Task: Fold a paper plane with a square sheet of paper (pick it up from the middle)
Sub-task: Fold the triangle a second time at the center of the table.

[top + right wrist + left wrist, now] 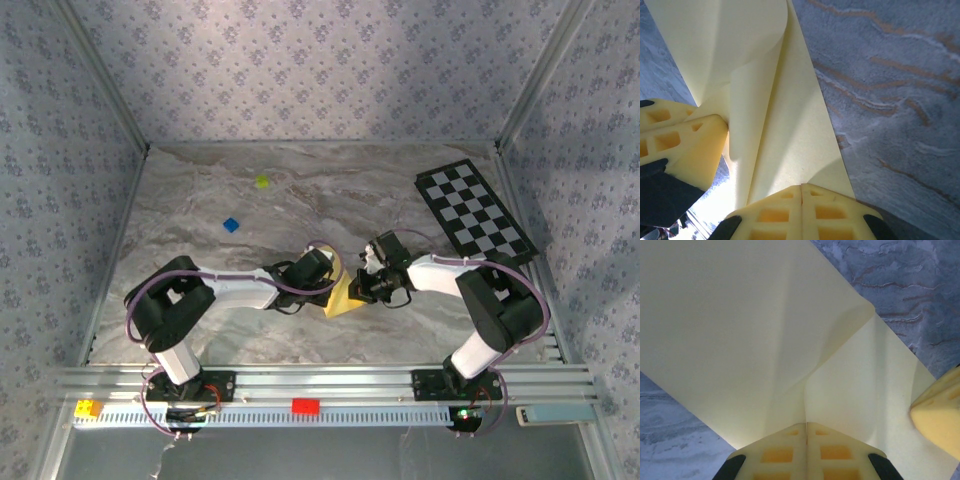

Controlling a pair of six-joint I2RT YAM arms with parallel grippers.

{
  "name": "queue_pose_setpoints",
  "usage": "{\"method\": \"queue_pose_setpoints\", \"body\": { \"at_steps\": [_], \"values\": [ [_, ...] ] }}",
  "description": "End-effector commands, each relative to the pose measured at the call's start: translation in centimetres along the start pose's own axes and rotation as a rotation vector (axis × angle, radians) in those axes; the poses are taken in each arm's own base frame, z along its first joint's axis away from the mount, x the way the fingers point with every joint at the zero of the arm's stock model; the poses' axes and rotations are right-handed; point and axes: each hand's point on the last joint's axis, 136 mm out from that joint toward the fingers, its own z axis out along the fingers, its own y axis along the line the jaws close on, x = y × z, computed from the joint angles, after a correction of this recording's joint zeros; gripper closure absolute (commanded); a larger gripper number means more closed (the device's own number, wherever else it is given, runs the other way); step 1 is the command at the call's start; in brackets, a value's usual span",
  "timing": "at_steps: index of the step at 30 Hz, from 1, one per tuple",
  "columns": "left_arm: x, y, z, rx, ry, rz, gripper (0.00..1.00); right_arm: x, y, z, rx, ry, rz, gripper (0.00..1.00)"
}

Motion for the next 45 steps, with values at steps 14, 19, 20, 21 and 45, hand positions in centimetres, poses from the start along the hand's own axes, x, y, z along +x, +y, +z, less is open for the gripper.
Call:
{"method": "queue_pose_setpoints", "body": {
  "at_steps": [14, 19, 20, 21, 45],
  "values": [
    [1.2, 0.8, 0.2, -0.012, 0.025, -0.031, 1.0, -0.8, 0.7, -1.1, -0.045, -0.071, 0.003, 0.92],
    [1.4, 0.9, 0.2, -0.007, 0.021, -0.039, 1.0, -1.7, 2.9, -2.1, -0.145, -0.105, -0.01, 0.94],
    [1.4, 0.9, 0.1, -0.008, 0.021, -0.04, 1.0, -1.7, 3.3, -2.1, -0.162, -0.102, -0.01, 0.94],
    [1.4, 0.9, 0.1, -0.006, 0.021, -0.039, 1.0, -1.8, 3.6, -2.0, -0.179, -0.099, -0.01, 0.94],
    [1.5, 1.0, 0.2, -0.007, 0.023, -0.033, 1.0, -2.8, 3.6, -2.1, -0.195, -0.126, 0.024, 0.96]
  ]
}}
